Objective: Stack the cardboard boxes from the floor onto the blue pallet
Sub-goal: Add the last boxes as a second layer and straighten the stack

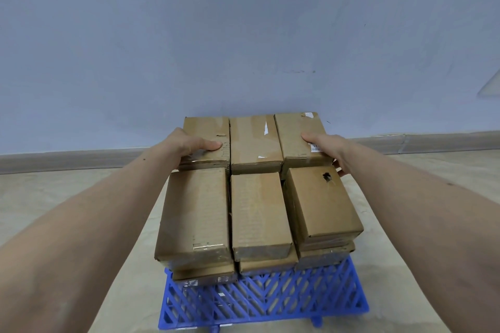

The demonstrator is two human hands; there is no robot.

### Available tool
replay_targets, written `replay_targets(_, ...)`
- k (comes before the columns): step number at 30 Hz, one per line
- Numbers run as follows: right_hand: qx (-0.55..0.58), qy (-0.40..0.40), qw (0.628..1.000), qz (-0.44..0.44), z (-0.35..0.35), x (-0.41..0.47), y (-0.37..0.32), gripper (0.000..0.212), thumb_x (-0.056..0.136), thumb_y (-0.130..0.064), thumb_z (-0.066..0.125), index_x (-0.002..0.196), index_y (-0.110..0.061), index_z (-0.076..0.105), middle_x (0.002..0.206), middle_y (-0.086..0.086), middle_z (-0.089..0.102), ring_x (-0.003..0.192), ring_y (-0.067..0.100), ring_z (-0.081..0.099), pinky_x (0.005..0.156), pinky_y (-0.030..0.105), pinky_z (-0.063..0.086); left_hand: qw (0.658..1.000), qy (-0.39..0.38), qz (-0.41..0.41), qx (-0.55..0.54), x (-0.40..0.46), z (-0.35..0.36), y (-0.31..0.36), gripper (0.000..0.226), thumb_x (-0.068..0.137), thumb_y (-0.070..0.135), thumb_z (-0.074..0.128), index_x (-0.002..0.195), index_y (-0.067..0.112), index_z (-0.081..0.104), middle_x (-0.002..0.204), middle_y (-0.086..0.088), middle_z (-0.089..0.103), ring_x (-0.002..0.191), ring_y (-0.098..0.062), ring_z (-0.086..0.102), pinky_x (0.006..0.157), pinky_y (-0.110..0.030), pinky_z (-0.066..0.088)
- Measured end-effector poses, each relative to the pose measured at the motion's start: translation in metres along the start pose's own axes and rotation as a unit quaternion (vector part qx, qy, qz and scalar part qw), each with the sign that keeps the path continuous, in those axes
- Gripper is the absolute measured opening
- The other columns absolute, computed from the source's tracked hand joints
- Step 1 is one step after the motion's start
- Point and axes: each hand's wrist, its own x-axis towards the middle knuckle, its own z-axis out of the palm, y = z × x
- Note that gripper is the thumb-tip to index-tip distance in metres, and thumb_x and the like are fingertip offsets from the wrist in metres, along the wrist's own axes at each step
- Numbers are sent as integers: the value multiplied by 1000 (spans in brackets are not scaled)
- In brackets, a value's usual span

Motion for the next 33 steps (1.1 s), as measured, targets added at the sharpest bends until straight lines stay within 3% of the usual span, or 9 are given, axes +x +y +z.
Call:
replay_targets(7,20,0,1000,-3,0,2,1,78,75,-68,63,131,-15,49,117,8,60,93,25,59,81,39,46,999,-20,-1,-39,3,-1,-6,102,49,42,94,133,17,42,125,-3,56,112,-25,55,98,-41,45)
replay_targets(9,22,-6,1000,8,1,2,2,80,66,-73,63,124,-18,53,108,8,64,94,29,63,88,45,50,999,-25,6,-43,3,1,-8,93,58,39,91,133,18,42,119,-2,56,108,-24,54,93,-38,45)
replay_targets(13,60,-5,998,-1,2,0,2,55,81,-61,63,114,-17,54,98,8,65,84,24,64,66,35,50,1000,-14,-7,-14,1,1,-9,98,57,46,90,136,16,39,117,-2,52,104,-23,52,89,-36,44)
replay_targets(17,74,0,997,-5,3,-4,3,60,81,-60,65,120,-16,52,101,8,64,84,23,63,64,35,49,997,-14,-42,58,-3,-4,-8,118,34,68,87,130,11,46,123,-9,57,109,-29,58,96,-44,48)
replay_targets(21,104,1,995,-9,3,-7,4,74,77,-59,70,131,-12,50,119,11,63,93,25,63,60,35,48,993,-6,-39,110,-10,-8,-6,121,35,77,81,131,12,44,129,-9,53,114,-31,53,89,-42,46)
replay_targets(25,111,13,994,-10,4,-12,5,82,72,-66,70,131,-12,51,123,11,62,102,28,63,78,40,53,993,14,-12,112,-17,-7,-1,108,55,67,81,136,12,36,131,-6,46,119,-29,48,82,-40,41)
replay_targets(27,116,18,993,-13,3,-16,4,83,73,-68,68,131,-12,51,126,11,60,105,28,62,84,41,52,993,17,2,113,-20,-8,1,109,56,65,82,137,11,34,134,-5,46,122,-29,47,88,-40,44)
replay_targets(30,95,32,995,-26,2,-21,2,79,80,-65,63,135,-10,49,137,11,53,118,29,55,88,38,42,993,17,20,117,-27,-11,2,119,53,70,79,142,8,31,142,-9,43,128,-31,44,100,-43,43)
replay_targets(33,65,47,996,-31,-3,-25,1,89,81,-67,61,143,-8,40,148,12,44,132,32,44,98,42,37,994,12,27,106,-37,-13,5,118,61,69,75,147,6,23,150,-11,35,135,-32,37,93,-39,38)
